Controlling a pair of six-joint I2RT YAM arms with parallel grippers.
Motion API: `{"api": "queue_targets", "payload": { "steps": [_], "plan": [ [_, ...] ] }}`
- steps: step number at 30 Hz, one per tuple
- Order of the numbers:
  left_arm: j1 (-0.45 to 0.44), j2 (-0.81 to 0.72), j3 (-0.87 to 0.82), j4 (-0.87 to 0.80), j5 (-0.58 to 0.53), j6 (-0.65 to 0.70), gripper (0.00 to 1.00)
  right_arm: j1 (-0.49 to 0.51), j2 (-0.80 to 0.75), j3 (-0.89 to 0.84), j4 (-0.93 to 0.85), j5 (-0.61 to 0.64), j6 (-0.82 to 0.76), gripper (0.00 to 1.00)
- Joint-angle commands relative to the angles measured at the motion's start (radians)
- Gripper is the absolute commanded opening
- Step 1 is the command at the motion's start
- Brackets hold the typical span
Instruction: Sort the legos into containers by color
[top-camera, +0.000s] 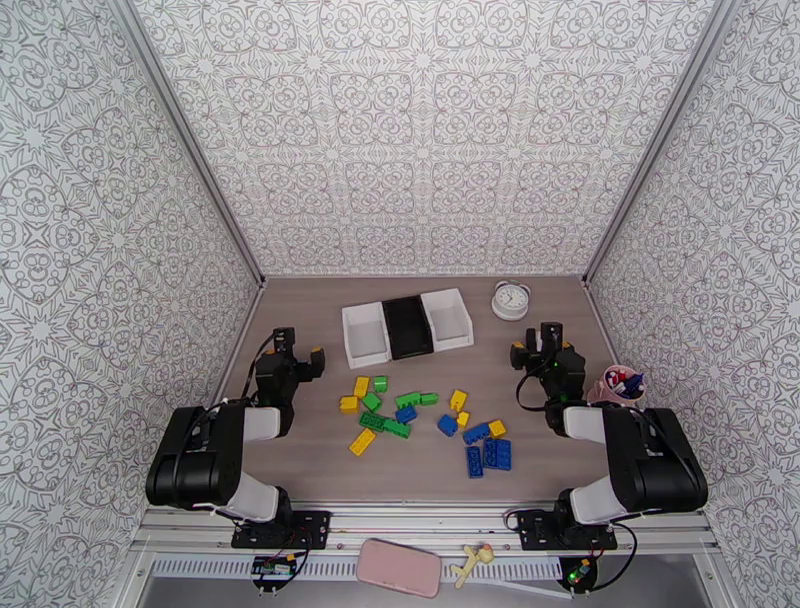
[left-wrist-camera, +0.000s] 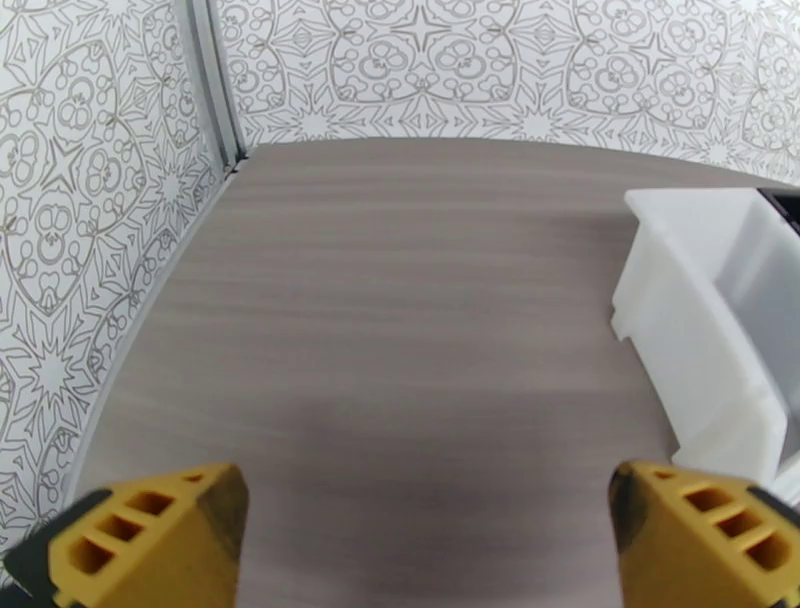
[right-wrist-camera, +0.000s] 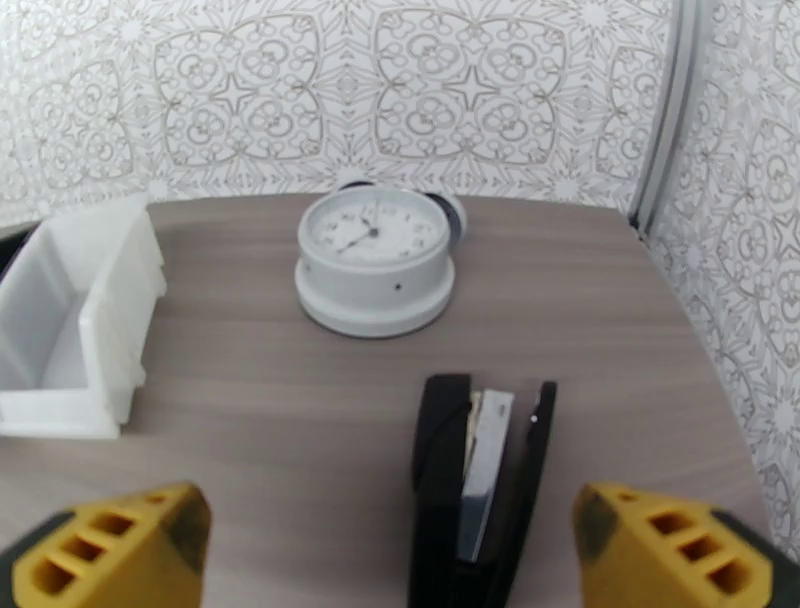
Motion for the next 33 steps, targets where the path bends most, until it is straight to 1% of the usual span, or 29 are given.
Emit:
{"api": "queue_targets", "payload": {
  "steps": [1, 28, 30, 33],
  "plan": [
    [0.003, 0.002, 0.017, -0.010, -0.003, -0.004, 1.00, -0.001, 0.008, 0.000, -0.017, -0.009, 0.004, 1.00],
    [0.003, 0.001, 0.015, -0.009, -0.002, -0.004, 1.00, -0.001, 0.003, -0.008, -0.006, -0.009, 0.002, 1.00],
    [-0.004, -0.002, 0.012, -0.002, -0.021, -0.001, 1.00, -0.002, 0.001, -0.012, -0.002, -0.009, 0.001, 0.99],
    [-0.025, -0.033, 0.008, -0.019, -0.083, -0.001, 1.00, 0.000, -0.020, -0.020, -0.003, -0.012, -0.002, 1.00]
  ]
}}
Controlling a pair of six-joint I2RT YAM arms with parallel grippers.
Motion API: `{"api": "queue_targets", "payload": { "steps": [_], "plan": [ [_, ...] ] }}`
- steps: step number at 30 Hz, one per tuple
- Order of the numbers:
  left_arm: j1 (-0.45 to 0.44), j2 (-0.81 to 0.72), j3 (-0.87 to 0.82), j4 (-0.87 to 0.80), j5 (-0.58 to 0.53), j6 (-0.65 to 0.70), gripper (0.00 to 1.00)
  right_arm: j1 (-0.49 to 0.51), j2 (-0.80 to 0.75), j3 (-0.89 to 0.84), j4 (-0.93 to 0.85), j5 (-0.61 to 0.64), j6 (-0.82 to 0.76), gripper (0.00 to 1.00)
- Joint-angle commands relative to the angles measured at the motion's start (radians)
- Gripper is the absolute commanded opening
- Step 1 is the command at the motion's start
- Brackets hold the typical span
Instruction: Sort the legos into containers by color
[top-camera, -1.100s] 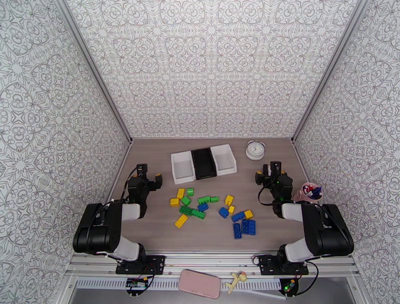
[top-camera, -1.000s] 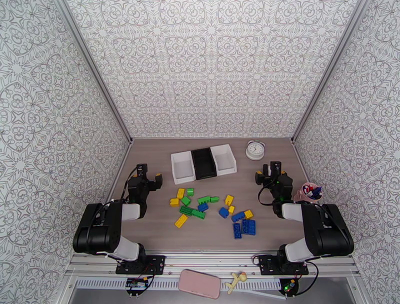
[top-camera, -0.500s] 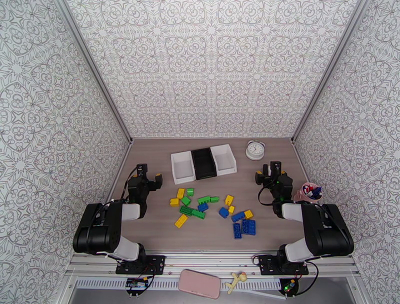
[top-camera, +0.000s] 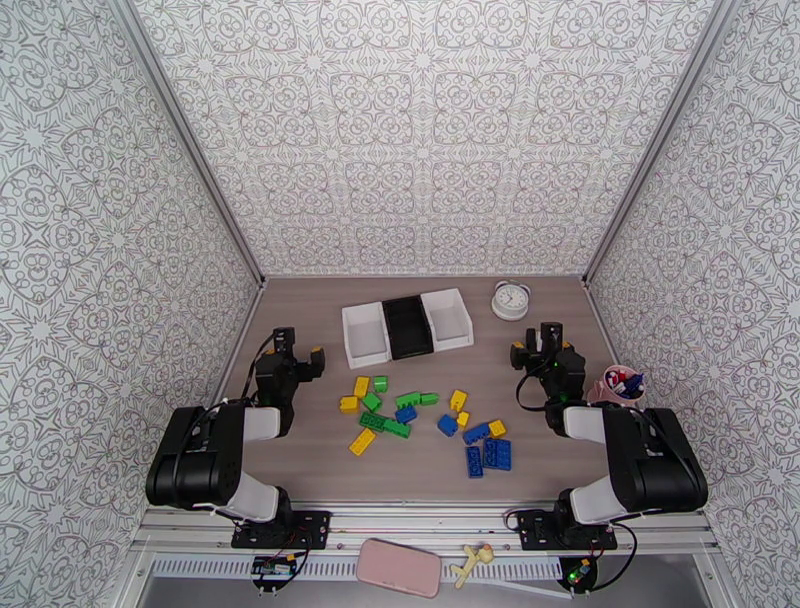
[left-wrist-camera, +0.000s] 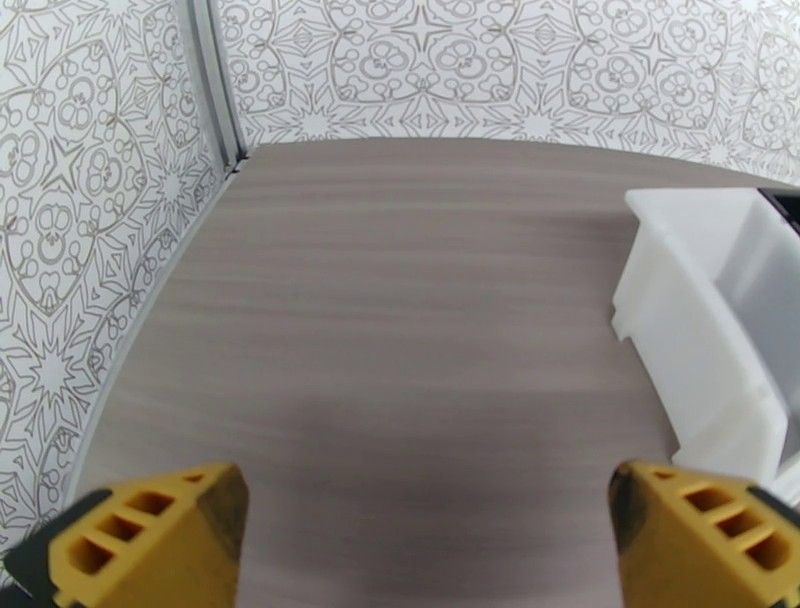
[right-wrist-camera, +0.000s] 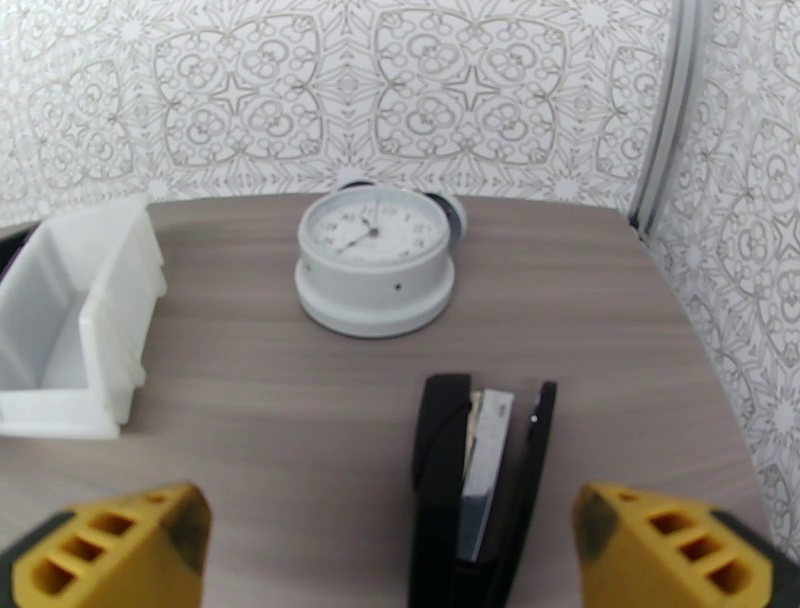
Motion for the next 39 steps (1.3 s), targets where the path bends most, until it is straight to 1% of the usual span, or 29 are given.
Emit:
{"api": "queue_targets", "payload": {
  "steps": [1, 3, 7, 10, 13, 15, 19, 23, 26, 31, 32, 34, 36, 39],
  "plan": [
    [-0.021, -0.053, 0.001, -0.025, -0.062, 0.002, 1.00, 0.000, -0.035, -0.020, -0.012, -0.010, -0.004, 1.00],
    [-0.030, -0.115, -0.005, -0.059, -0.061, 0.015, 1.00, 0.007, -0.081, -0.014, -0.061, 0.000, -0.006, 1.00],
    [-0.072, -0.246, -0.004, -0.176, -0.059, 0.053, 1.00, 0.028, -0.177, 0.033, -0.234, 0.014, -0.016, 1.00],
    [-0.120, -0.338, -0.001, -0.247, -0.029, 0.088, 1.00, 0.060, -0.246, 0.070, -0.347, 0.054, -0.048, 1.00],
    [-0.174, -0.414, 0.017, -0.323, 0.018, 0.095, 1.00, 0.091, -0.306, 0.123, -0.478, 0.082, -0.018, 1.00],
    [-0.214, -0.453, 0.046, -0.398, 0.062, 0.092, 1.00, 0.118, -0.338, 0.154, -0.556, 0.111, 0.038, 0.99],
    [-0.297, -0.507, 0.082, -0.491, 0.119, 0.060, 1.00, 0.151, -0.375, 0.222, -0.726, 0.116, 0.208, 0.99],
    [-0.379, -0.559, 0.110, -0.563, 0.219, 0.102, 1.00, 0.173, -0.393, 0.212, -0.778, 0.061, 0.336, 0.99],
    [-0.433, -0.596, 0.149, -0.631, 0.310, 0.134, 1.00, 0.218, -0.408, 0.222, -0.858, 0.076, 0.372, 0.99],
    [-0.514, -0.581, 0.232, -0.769, 0.453, 0.194, 1.00, 0.331, -0.424, 0.238, -0.995, 0.127, 0.426, 0.99],
    [-0.529, -0.567, 0.244, -0.792, 0.506, 0.206, 1.00, 0.353, -0.422, 0.242, -1.026, 0.134, 0.436, 0.99],
    [-0.551, -0.538, 0.249, -0.791, 0.615, 0.222, 1.00, 0.385, -0.416, 0.252, -1.106, 0.134, 0.446, 0.99],
    [-0.587, -0.500, 0.235, -0.746, 0.702, 0.231, 1.00, 0.417, -0.411, 0.265, -1.204, 0.137, 0.441, 1.00],
    [-0.647, -0.433, 0.244, -0.745, 0.753, 0.288, 1.00, 0.442, -0.403, 0.288, -1.346, 0.125, 0.420, 1.00]
  ]
}}
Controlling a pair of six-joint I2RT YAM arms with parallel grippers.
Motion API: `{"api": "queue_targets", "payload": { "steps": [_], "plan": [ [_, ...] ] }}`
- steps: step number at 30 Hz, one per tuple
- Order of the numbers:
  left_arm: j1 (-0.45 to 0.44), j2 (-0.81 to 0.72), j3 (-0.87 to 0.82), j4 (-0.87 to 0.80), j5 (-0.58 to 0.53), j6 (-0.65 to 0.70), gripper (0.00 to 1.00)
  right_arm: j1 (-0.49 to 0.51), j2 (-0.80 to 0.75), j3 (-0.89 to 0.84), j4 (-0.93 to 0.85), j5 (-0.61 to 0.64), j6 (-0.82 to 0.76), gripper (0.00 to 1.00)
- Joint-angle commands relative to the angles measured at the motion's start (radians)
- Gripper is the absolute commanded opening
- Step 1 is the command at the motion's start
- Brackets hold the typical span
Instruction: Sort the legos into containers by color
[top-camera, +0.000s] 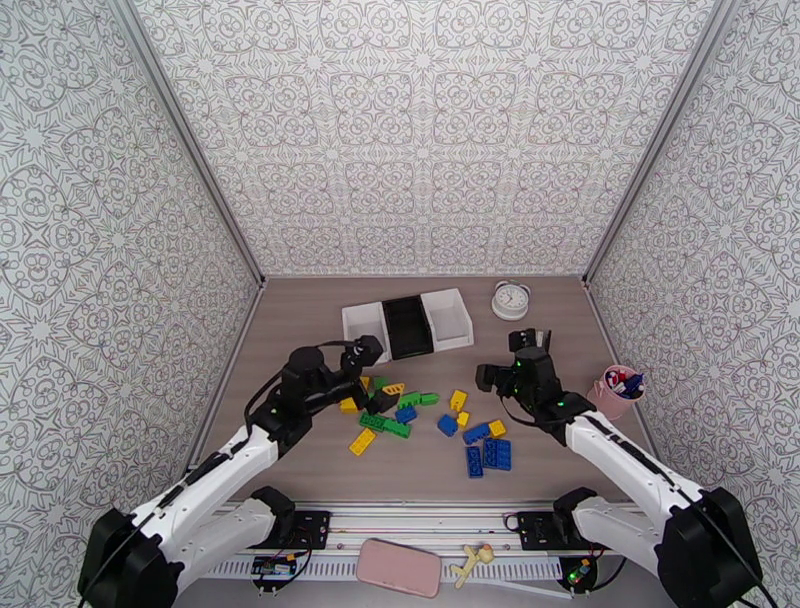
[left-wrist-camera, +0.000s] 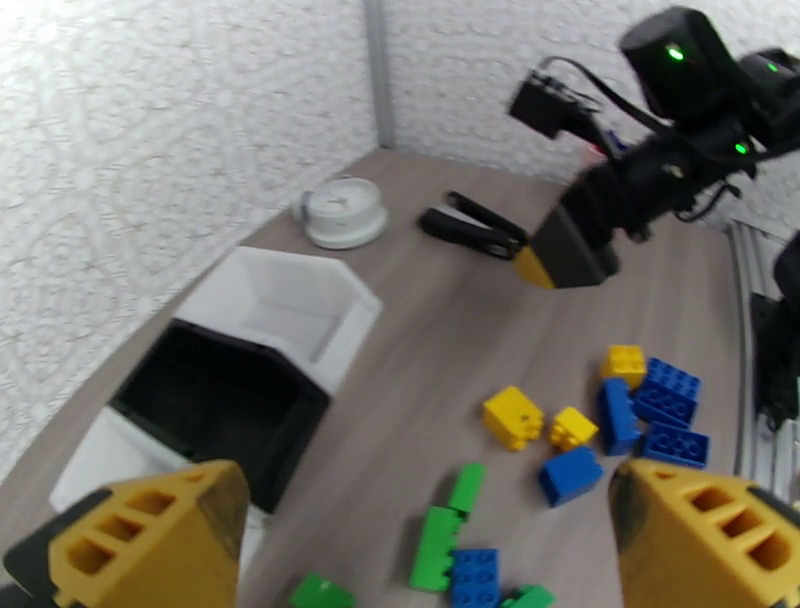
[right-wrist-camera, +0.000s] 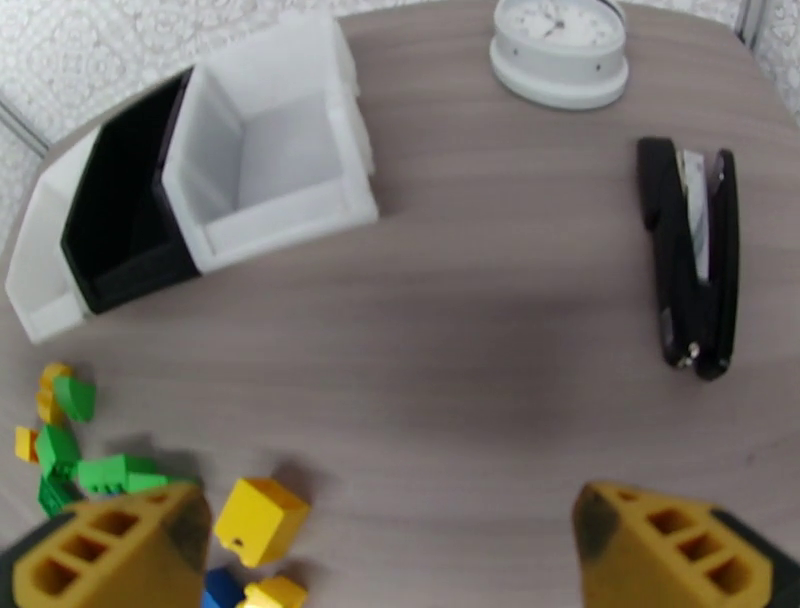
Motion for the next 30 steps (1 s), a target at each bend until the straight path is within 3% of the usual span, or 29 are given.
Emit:
{"api": "queue_targets", "payload": {
  "steps": [1, 7, 21, 26, 30],
  "plan": [
    [-0.054, 0.070, 0.018, -0.039, 0.158, 0.087, 1.00, 0.025, 0.010, 0.058, -0.245, 0.009, 0.001, 1.00],
    [-0.057, 0.164, 0.054, -0.058, 0.230, 0.095, 1.00, 0.056, 0.109, 0.139, -0.336, -0.020, 0.023, 1.00],
    [-0.069, 0.129, 0.054, -0.192, 0.109, 0.228, 1.00, 0.195, 0.447, 0.323, -0.302, 0.010, 0.312, 0.95],
    [-0.067, 0.120, 0.054, -0.201, 0.090, 0.243, 1.00, 0.234, 0.550, 0.382, -0.310, -0.015, 0.335, 0.94],
    [-0.067, 0.122, 0.053, -0.192, 0.081, 0.230, 1.00, 0.243, 0.591, 0.394, -0.298, -0.003, 0.338, 0.87]
  ]
}}
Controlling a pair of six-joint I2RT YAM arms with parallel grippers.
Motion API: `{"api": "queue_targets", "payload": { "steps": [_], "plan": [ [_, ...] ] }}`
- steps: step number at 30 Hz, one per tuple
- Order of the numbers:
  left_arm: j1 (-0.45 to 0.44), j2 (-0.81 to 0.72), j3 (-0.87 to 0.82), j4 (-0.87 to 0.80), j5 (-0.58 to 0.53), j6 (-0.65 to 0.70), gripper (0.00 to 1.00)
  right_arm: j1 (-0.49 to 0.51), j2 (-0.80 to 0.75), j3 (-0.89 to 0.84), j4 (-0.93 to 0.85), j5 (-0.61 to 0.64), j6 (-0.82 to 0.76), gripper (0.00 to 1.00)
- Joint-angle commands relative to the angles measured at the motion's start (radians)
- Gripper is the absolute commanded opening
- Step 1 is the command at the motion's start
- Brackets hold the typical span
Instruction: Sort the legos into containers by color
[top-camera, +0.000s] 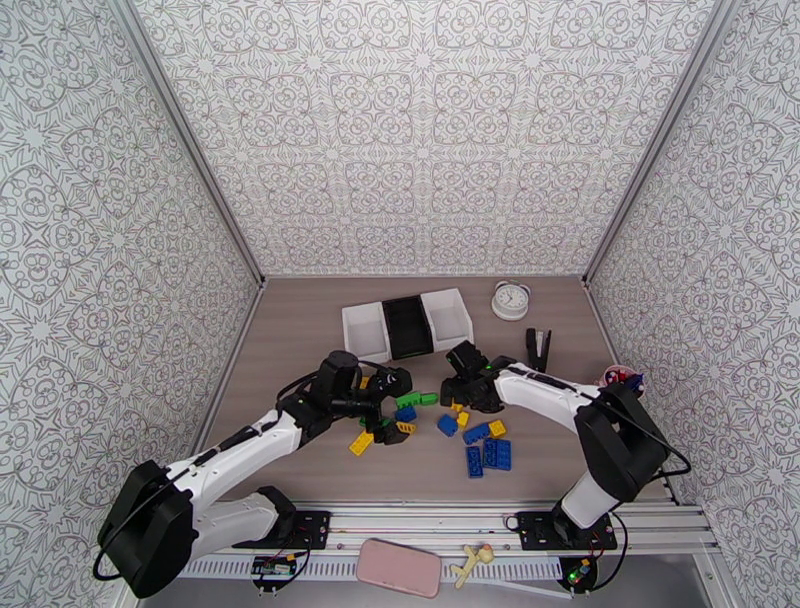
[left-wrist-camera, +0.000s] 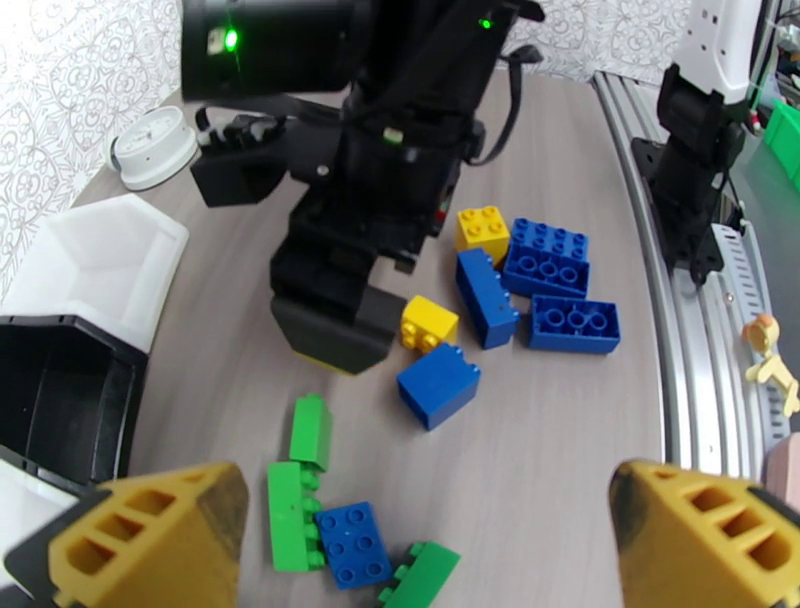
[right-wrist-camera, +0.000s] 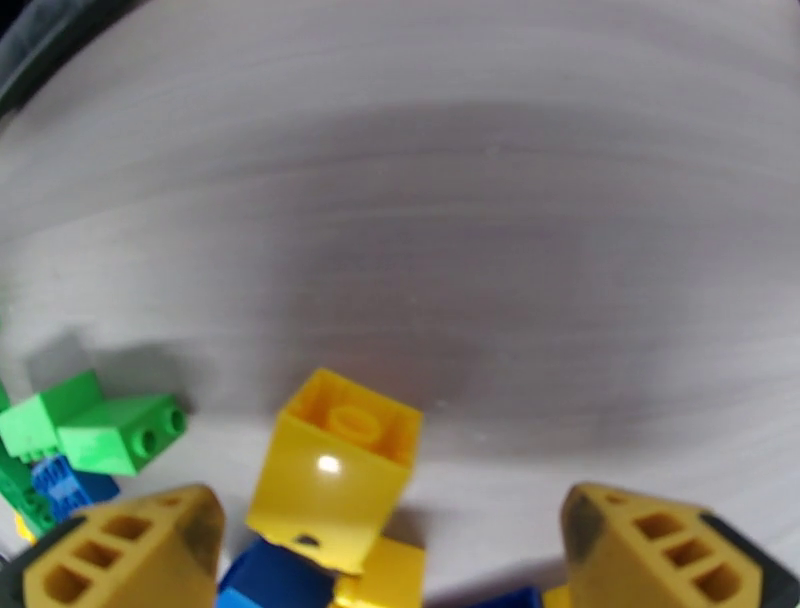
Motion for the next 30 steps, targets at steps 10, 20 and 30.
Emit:
{"api": "queue_targets", "payload": {
  "steps": [10, 20, 30],
  "plan": [
    [0.004, -0.024, 0.026, -0.015, -0.032, 0.016, 1.00, 0.007, 0.040, 0.010, 0.010, 0.035, 0.021, 0.55],
    [0.010, -0.030, 0.029, -0.012, -0.027, 0.011, 1.00, 0.007, 0.012, 0.017, 0.004, 0.071, 0.004, 0.29],
    [0.002, -0.095, 0.012, 0.100, -0.188, -0.141, 1.00, 0.003, -0.048, 0.089, 0.047, 0.184, -0.102, 0.24]
  ]
}}
